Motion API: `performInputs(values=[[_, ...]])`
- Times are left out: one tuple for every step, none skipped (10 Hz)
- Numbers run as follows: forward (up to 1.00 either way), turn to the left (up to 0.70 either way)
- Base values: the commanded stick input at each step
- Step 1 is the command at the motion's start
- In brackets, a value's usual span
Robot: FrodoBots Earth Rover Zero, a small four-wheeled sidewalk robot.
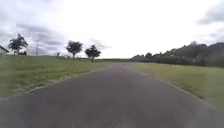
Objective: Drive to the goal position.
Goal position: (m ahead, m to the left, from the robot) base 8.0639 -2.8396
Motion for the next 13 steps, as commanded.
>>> performInputs(values=[[0.7,0.0],[0.7,0.0],[0.7,0.0],[0.7,0.0],[0.7,0.0],[0.7,0.0],[0.7,0.0],[0.7,0.0],[0.7,0.0],[0.7,0.0],[0.7,0.0],[0.7,0.0],[0.7,0.0]])
